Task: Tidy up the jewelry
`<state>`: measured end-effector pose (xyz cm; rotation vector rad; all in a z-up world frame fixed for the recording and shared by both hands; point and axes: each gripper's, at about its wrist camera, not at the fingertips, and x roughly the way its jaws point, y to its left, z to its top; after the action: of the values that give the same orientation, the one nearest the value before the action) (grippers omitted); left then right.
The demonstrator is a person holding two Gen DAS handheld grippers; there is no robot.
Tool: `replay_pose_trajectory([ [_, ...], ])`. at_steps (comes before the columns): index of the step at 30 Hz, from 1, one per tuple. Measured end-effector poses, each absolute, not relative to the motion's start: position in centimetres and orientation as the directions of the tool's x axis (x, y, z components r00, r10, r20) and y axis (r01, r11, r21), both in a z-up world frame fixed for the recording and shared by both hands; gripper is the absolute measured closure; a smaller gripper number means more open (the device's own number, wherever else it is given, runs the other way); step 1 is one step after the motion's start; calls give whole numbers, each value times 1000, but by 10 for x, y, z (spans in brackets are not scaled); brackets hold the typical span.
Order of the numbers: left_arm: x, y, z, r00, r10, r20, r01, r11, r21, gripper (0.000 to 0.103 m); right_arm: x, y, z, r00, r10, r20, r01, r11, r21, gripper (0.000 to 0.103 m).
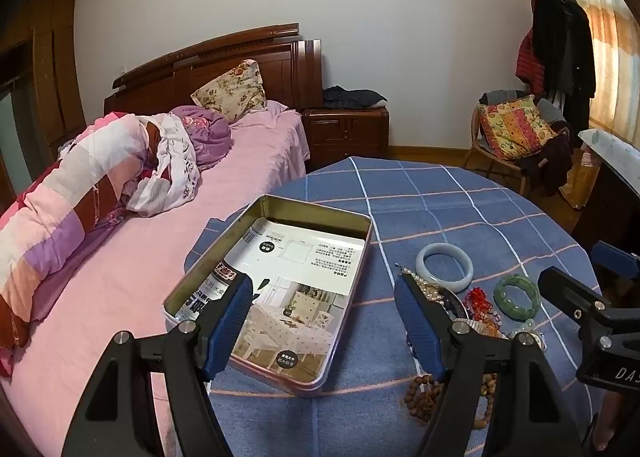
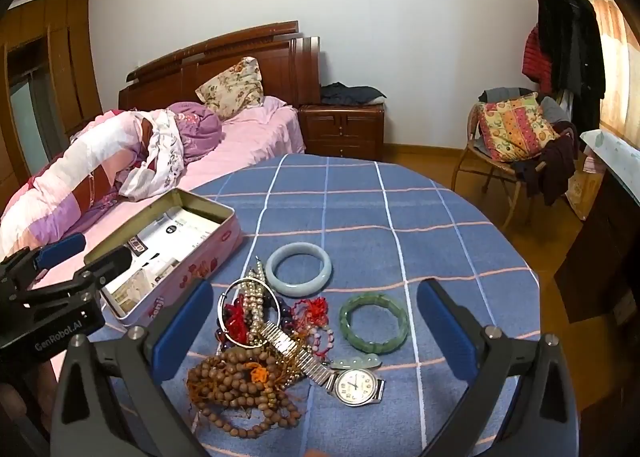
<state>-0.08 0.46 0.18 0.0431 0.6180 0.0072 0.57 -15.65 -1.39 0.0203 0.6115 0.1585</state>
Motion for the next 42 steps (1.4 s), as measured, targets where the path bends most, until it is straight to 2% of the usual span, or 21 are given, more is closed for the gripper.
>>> replay_pose_trajectory([
  [42,-3,7,6,822,34,-569,-6,999,52,30,4,-158,-8,811,159,-564,-139,987,79,0],
])
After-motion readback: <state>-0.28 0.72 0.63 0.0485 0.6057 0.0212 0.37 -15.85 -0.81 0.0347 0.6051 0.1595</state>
